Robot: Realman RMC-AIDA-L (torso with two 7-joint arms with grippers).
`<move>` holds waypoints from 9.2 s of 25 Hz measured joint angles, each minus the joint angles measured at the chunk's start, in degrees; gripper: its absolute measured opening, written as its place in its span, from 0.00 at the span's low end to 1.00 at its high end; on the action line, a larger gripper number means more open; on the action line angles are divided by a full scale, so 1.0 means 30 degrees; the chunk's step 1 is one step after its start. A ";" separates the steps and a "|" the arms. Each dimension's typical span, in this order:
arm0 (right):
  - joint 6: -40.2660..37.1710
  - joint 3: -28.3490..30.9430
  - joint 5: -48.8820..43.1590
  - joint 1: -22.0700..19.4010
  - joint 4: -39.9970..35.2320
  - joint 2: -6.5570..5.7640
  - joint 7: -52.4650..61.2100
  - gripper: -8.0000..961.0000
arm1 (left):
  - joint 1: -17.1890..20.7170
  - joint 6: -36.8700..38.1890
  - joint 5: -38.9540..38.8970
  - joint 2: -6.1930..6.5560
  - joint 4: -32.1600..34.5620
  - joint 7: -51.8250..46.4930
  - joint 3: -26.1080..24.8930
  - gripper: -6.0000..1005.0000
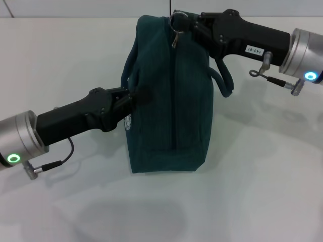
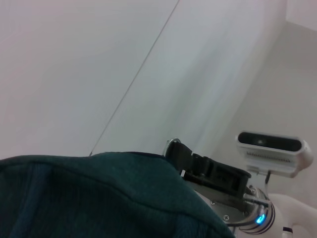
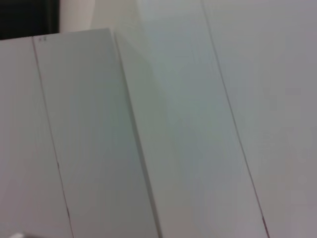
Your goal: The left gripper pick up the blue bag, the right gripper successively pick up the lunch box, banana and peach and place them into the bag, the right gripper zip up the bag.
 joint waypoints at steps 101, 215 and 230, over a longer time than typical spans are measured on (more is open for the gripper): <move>0.0215 0.1555 0.1493 -0.1282 0.1664 0.0088 0.3291 0.13 | -0.5805 -0.4663 0.5785 0.0072 0.0001 -0.9493 -0.4018 0.79; -0.4167 0.3881 0.2926 -0.4397 0.3434 -0.0893 0.3544 0.87 | -0.6710 -0.4129 0.1220 -0.0036 -0.2308 -0.4406 -0.3068 0.60; -0.7319 0.3909 -0.1239 -0.4375 0.0939 -0.0941 -0.0919 0.91 | -0.3637 0.0175 0.1205 0.0140 0.4070 -0.4333 -0.3162 0.87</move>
